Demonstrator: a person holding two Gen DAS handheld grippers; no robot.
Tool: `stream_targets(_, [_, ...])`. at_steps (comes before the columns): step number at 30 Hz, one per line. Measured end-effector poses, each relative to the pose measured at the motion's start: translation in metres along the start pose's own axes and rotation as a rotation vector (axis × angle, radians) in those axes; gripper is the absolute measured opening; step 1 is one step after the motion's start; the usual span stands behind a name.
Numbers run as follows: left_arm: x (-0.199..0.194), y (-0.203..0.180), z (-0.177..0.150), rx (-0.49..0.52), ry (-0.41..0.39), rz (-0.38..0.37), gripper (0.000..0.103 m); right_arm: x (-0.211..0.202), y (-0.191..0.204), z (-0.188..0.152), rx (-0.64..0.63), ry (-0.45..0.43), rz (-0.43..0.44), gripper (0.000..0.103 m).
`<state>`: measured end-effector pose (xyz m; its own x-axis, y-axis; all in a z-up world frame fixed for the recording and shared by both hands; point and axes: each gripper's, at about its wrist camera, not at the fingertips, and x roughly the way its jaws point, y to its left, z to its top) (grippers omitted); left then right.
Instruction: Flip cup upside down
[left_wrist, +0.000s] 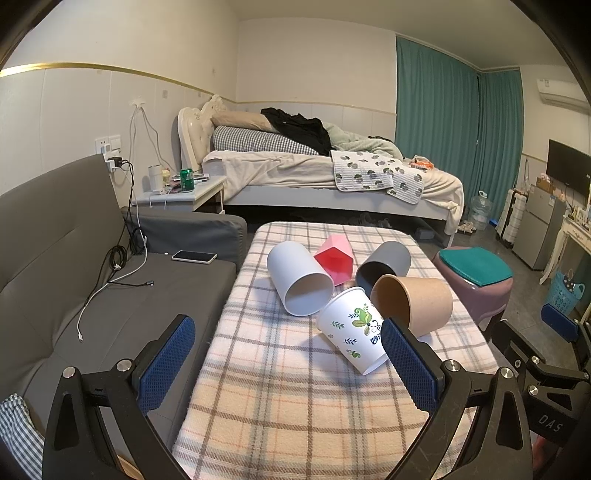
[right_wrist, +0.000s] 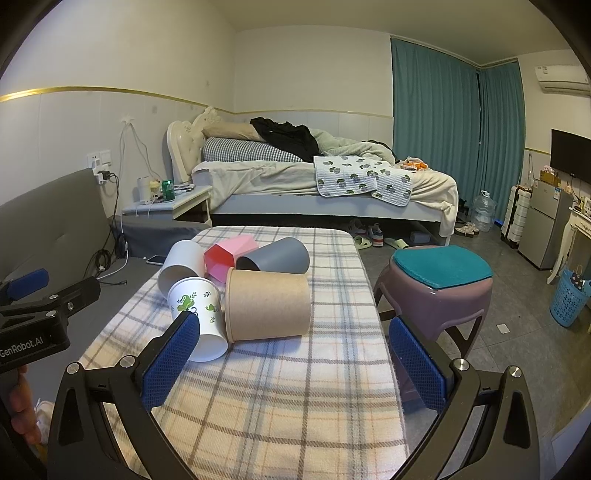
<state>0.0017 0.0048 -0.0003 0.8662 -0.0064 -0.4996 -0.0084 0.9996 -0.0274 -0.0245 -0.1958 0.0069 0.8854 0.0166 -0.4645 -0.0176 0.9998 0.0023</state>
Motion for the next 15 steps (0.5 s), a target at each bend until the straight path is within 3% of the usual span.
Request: stream_targets(15, [0.002, 0.0009, -0.0004, -0.001, -0.001, 0.001, 0.103, 0.0012, 0.0031, -0.0036, -0.002, 0.003, 0.0, 0.103])
